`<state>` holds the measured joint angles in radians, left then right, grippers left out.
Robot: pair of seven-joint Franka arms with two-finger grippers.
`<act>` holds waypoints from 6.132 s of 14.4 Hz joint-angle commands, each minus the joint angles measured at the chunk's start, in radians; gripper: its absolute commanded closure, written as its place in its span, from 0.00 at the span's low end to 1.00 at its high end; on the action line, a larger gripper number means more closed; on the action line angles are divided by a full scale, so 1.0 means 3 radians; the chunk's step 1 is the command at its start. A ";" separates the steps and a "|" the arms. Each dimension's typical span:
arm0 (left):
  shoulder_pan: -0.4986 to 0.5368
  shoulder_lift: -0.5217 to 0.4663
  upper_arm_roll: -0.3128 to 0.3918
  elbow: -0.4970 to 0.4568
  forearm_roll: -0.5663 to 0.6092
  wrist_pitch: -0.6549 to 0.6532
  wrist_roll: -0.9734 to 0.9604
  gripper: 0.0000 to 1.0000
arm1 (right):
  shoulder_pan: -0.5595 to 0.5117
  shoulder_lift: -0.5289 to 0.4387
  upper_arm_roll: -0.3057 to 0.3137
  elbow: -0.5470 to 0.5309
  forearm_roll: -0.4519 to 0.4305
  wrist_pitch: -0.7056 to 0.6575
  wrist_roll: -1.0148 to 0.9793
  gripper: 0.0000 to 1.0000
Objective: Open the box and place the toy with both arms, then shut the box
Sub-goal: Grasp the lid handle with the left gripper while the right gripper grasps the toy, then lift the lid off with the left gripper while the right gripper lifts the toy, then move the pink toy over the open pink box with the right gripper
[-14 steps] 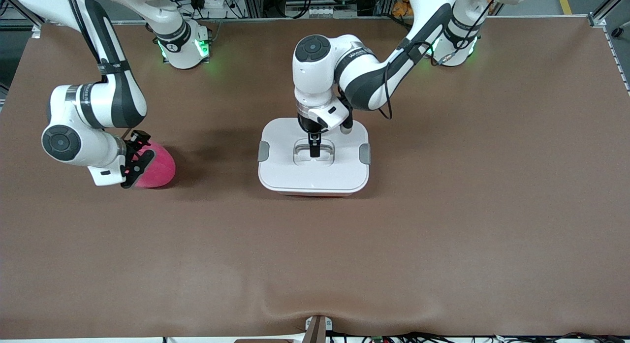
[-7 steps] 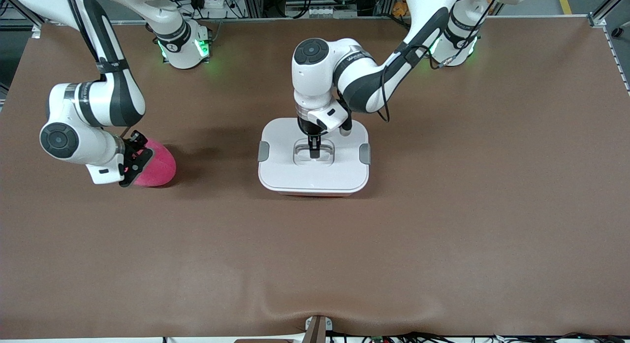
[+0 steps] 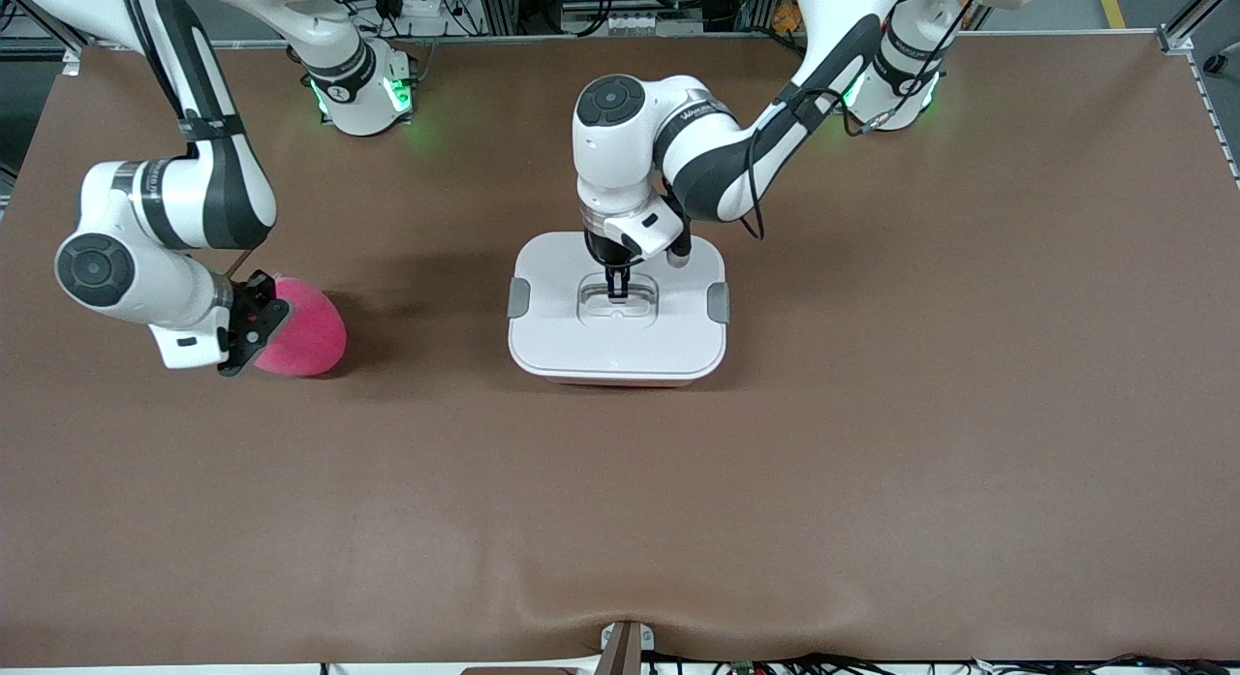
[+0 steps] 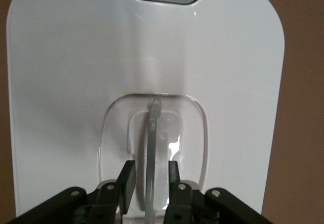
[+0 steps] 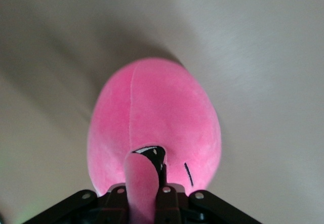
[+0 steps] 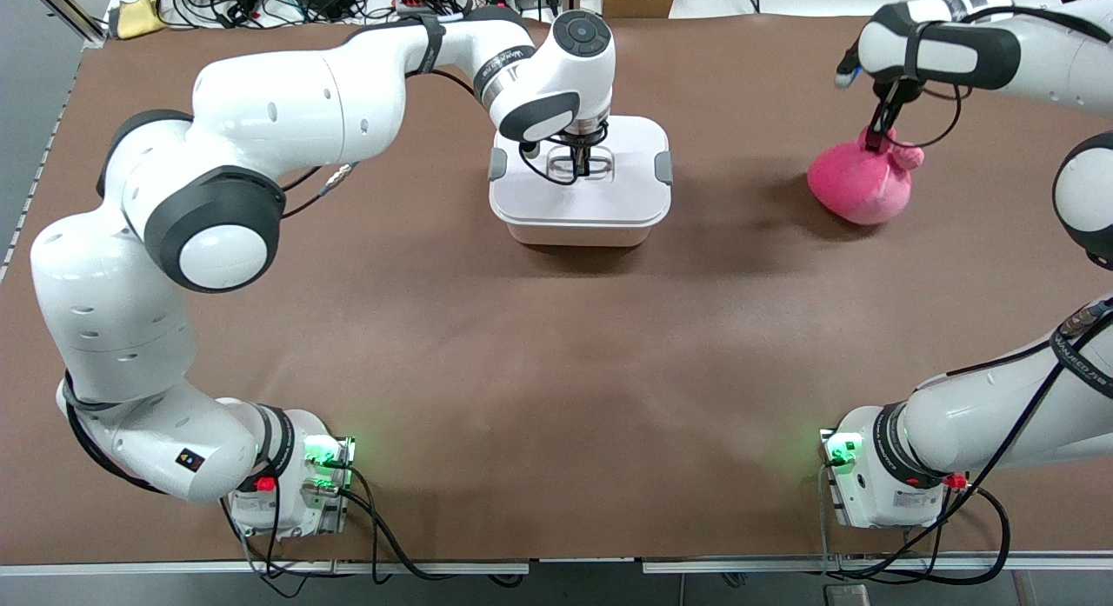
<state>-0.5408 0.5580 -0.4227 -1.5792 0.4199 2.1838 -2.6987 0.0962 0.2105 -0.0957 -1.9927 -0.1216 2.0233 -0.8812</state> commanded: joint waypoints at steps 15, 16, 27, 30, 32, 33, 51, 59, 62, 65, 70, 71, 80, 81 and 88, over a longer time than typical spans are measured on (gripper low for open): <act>-0.0038 -0.0004 -0.0013 0.0084 0.0098 0.0017 0.0201 1.00 | 0.0221 0.0228 0.0058 0.0848 0.1223 -0.0475 0.1577 1.00; -0.0043 -0.0014 -0.0013 0.0084 0.0093 0.0017 0.0201 1.00 | 0.0242 0.0290 0.0058 0.0986 0.1264 -0.0480 0.1572 1.00; 0.0018 -0.0366 -0.0089 0.0079 0.0068 -0.0299 0.0557 1.00 | 0.0165 0.0699 0.0058 0.1554 0.1633 -0.0680 0.1920 1.00; 0.0217 -0.0556 -0.0089 0.0074 -0.0172 -0.0437 0.1037 1.00 | 0.0165 0.0699 0.0058 0.1554 0.1729 -0.0853 0.2302 1.00; 0.0416 -0.0678 -0.0089 0.0074 -0.0356 -0.0519 0.1436 1.00 | 0.0186 0.0694 0.0058 0.1560 0.1791 -0.0976 0.2496 1.00; 0.0523 -0.0735 -0.0089 0.0074 -0.0458 -0.0585 0.1666 1.00 | 0.0206 0.0694 0.0058 0.1560 0.1821 -0.1002 0.2629 1.00; 0.2226 -0.1349 -0.0089 0.0202 -0.1921 -0.1726 0.4853 1.00 | 0.0942 0.0510 0.0268 0.1780 0.2277 -0.1094 0.4829 1.00; 0.2860 -0.1242 -0.0064 0.0023 -0.1896 -0.1946 0.6110 1.00 | 0.1162 0.0541 0.0268 0.1718 0.2287 -0.1089 0.4977 1.00; 0.2948 -0.1160 -0.0064 -0.0013 -0.1911 -0.1936 0.6290 1.00 | 0.1173 0.0551 0.0268 0.1718 0.2287 -0.1084 0.4977 1.00; 0.2917 -0.1104 -0.0064 -0.0008 -0.1927 -0.1936 0.6285 1.00 | 0.1178 0.0582 0.0268 0.1708 0.2318 -0.1099 0.4982 1.00; 0.2917 -0.1037 -0.0064 -0.0003 -0.1850 -0.1864 0.6301 1.00 | 0.1213 0.0618 0.0268 0.1647 0.2338 -0.1099 0.4982 1.00; 0.2927 -0.1027 -0.0064 0.0003 -0.1814 -0.1859 0.6306 1.00 | 0.1219 0.0618 0.0268 0.1647 0.2358 -0.1099 0.4982 1.00; 0.2958 -0.0868 -0.0059 -0.0013 -0.1650 -0.1767 0.6541 1.00 | 0.1219 0.0694 0.0268 0.1647 0.2364 -0.1094 0.4977 1.00; 0.2958 -0.0858 -0.0059 -0.0013 -0.1650 -0.1767 0.6546 1.00 | 0.1219 0.0699 0.0268 0.1647 0.2359 -0.1094 0.4977 1.00; 0.2953 -0.0853 -0.0059 -0.0008 -0.1650 -0.1767 0.6551 1.00 | 0.1219 0.0812 0.0268 0.1657 0.2415 -0.1012 0.4972 1.00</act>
<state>0.3409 0.3093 -0.4371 -1.5811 -0.0895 1.6499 -0.7525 0.4541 0.4414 -0.0082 -1.5035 0.5712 1.7116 0.5999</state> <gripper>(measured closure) 0.930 0.872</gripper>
